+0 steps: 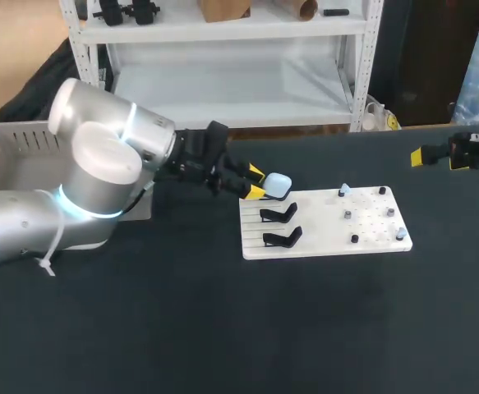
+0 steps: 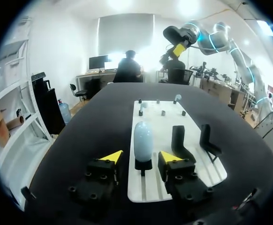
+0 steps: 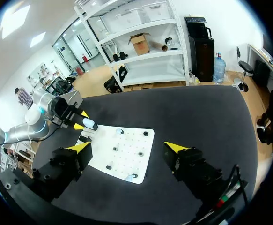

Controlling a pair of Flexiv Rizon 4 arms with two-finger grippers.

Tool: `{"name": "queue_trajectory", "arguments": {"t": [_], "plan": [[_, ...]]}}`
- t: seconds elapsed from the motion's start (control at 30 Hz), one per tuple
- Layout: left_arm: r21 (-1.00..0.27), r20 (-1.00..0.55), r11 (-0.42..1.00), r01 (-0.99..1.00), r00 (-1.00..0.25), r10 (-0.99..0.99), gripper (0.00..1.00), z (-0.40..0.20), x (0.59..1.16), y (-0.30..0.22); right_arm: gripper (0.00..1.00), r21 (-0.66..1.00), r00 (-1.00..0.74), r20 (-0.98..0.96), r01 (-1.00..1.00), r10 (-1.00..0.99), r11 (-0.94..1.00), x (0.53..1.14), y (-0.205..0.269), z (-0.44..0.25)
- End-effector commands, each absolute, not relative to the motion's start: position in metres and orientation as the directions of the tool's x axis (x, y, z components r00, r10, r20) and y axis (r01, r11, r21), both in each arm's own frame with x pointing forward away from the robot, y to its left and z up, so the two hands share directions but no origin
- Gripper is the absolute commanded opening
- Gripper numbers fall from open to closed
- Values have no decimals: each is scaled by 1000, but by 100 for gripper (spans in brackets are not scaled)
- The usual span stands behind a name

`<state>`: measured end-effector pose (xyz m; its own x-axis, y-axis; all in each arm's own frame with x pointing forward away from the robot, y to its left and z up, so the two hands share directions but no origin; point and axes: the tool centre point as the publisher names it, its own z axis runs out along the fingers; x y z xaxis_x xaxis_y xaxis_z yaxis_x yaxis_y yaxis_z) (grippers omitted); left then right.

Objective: Pick up each earbud case from the left stands, insert the matching earbuds, close the lid, and place the case in the box.

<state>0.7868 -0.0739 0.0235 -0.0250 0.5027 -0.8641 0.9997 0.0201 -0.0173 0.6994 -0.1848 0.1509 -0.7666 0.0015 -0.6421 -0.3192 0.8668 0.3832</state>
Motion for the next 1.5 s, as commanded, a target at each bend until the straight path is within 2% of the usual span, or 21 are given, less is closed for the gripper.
{"name": "queue_trajectory", "arguments": {"t": [0.03,1.17,1.3,1.5], "plan": [[-20,-866,15,1000,-24,500,47,21,793,-78,100,386,-766,-642,-323,0,864,700,-186,150],[-6,-873,-8,1000,-2,488,47,18,793,-98,100,386,-766,-642,-323,0,864,700,-186,150],[-8,-873,-8,1000,-3,487,42,18,792,-99,100,386,-766,-642,-323,0,864,700,-186,150],[-9,-873,-10,1000,-3,487,29,18,791,-101,100,386,-766,-642,-323,0,864,700,-186,150]]}}
